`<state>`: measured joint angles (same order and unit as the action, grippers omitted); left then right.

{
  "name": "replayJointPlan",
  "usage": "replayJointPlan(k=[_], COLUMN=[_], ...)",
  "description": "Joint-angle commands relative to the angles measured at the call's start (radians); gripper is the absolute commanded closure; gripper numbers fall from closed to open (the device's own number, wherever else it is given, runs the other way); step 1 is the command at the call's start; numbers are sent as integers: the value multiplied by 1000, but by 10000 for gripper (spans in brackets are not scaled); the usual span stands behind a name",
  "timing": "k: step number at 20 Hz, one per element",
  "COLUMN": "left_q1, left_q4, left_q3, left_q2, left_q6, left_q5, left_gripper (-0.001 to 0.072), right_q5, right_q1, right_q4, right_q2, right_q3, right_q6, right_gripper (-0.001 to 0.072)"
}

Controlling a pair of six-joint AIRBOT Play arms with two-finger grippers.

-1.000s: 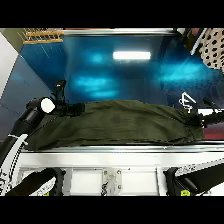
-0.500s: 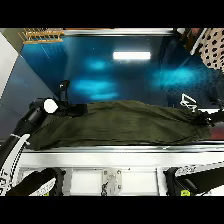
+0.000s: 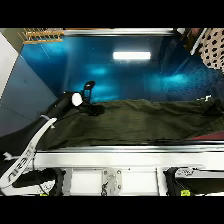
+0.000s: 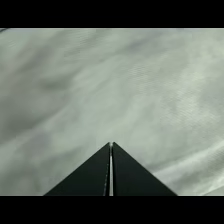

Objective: Fold the clothes and pants, and hang the long-sleeved shirts on hangers.

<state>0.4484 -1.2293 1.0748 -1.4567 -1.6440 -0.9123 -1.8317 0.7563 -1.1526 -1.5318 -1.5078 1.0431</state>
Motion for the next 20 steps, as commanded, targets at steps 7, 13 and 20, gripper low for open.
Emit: replayJointPlan(k=[7, 13, 20], left_q1=[154, 203, 214], left_q4=[2, 3, 67], left_q3=[245, 305, 310], left_q2=[-286, -369, -376], left_q6=[29, 28, 30], left_q5=[-4, -31, -28], left_gripper=[700, 700, 700], right_q5=[-13, -13, -10], right_q1=[-128, -218, -341], right_q4=[110, 262, 464], right_q2=[182, 239, 277], right_q3=[-77, -137, -158], right_q6=[31, 31, 31], right_gripper=[662, 662, 662])
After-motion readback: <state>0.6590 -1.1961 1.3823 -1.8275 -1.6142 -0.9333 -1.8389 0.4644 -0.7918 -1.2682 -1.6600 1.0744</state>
